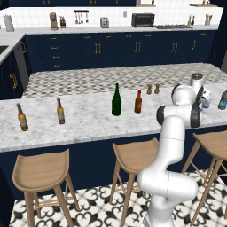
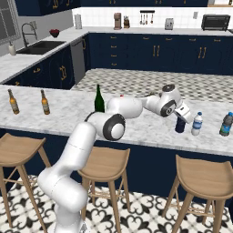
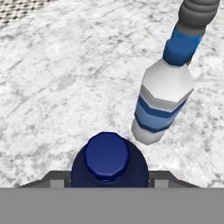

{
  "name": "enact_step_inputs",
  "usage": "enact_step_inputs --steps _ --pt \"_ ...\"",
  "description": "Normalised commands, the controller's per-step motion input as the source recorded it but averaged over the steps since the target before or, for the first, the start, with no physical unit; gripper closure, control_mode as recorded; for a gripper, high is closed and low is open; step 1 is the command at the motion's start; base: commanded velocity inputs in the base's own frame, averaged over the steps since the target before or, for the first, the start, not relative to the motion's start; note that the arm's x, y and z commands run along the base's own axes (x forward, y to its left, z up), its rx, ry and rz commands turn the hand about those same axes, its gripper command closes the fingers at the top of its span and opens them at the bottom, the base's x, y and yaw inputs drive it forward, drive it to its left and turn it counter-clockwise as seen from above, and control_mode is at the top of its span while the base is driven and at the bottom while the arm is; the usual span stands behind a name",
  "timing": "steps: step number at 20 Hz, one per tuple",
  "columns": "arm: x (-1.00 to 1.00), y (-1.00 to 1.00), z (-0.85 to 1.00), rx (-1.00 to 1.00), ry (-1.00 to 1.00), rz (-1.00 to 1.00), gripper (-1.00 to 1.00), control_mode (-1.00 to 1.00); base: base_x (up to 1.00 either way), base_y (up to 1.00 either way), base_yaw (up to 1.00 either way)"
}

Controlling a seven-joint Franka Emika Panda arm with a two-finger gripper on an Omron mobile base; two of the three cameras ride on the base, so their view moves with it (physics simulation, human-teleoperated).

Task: Move the plastic bottles in the middle to the plastics group, and the glass bottles in the middle to the glass group.

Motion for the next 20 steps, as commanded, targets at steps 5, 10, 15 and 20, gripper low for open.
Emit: enact_step_inputs --steps 5,10,15,20 --pt "0.08 0.0 -0.26 0.0 0.0 0.0 1.0 -1.0 0.0 0.0 0.0" --pt "0.05 0.0 -0.12 0.0 0.0 0.0 1.0 -1.0 0.0 0.0 0.0" --pt "0.0 0.0 0.05 0.0 0.0 0.0 -1.0 -1.0 0.0 0.0 0.0" --pt "0.0 0.0 0.21 0.0 0.0 0.0 -1.0 -1.0 0.0 0.0 0.0"
